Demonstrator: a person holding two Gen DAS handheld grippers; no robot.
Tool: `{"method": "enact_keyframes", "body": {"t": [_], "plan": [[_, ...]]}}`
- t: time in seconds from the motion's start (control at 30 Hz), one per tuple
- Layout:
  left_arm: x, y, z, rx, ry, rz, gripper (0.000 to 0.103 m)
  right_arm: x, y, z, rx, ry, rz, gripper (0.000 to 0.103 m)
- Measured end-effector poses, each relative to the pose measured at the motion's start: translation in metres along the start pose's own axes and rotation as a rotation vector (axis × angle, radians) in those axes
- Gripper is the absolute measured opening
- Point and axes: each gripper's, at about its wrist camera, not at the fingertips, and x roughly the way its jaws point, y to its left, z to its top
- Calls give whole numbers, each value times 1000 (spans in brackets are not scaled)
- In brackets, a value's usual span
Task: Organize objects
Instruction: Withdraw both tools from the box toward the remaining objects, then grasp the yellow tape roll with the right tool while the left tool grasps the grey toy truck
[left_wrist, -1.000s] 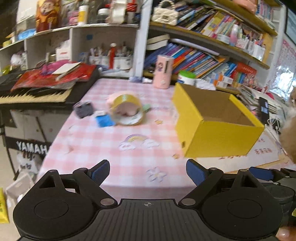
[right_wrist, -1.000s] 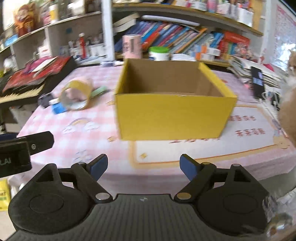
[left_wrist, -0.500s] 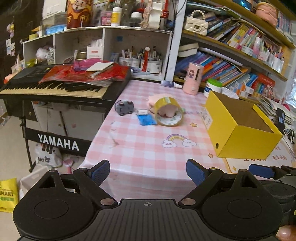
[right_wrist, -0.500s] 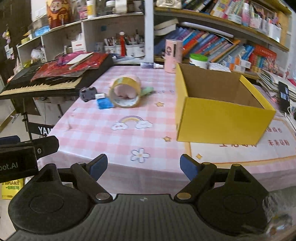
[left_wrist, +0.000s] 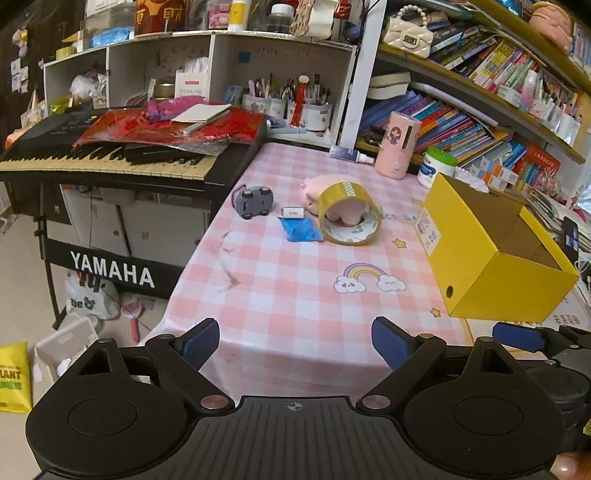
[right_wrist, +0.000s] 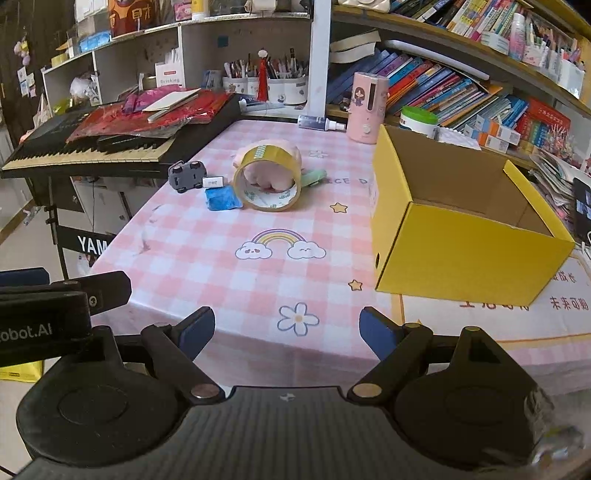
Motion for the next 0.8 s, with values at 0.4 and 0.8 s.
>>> {"method": "enact_keyframes", "body": {"t": [0.4,0.8], "plan": [[54,3,39,-33,34,44,92,60,-2,46,-56,2,28,85],[101,3,76,-70,52,116,92,130,-12,93,-115,-31,33,78]]}}
